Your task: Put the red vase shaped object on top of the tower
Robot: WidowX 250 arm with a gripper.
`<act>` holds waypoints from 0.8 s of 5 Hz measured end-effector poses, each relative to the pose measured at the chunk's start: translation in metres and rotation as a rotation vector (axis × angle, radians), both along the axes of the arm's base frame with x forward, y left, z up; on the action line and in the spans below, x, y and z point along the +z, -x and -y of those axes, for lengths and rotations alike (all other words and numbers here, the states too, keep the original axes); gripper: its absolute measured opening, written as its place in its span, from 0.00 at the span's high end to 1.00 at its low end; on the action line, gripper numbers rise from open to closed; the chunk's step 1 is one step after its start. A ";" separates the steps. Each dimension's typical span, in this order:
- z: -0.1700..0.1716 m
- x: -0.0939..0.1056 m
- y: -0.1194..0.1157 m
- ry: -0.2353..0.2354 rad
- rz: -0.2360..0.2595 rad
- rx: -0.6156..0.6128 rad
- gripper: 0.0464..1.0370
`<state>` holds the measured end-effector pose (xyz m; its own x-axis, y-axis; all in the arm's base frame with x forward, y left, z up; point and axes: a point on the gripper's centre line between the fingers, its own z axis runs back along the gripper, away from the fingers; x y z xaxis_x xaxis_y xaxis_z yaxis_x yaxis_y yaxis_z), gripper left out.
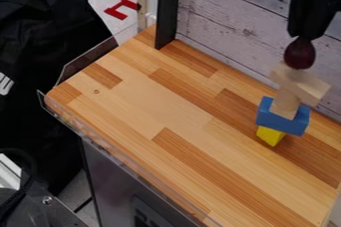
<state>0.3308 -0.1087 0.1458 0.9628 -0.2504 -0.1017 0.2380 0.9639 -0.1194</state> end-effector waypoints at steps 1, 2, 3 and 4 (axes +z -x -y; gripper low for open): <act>0.007 -0.008 0.001 -0.005 -0.020 -0.023 0.94; 0.009 -0.011 -0.002 -0.001 -0.015 -0.040 0.94; 0.009 -0.011 -0.003 0.005 -0.007 -0.040 0.91; 0.009 -0.011 -0.004 0.004 -0.003 -0.025 0.72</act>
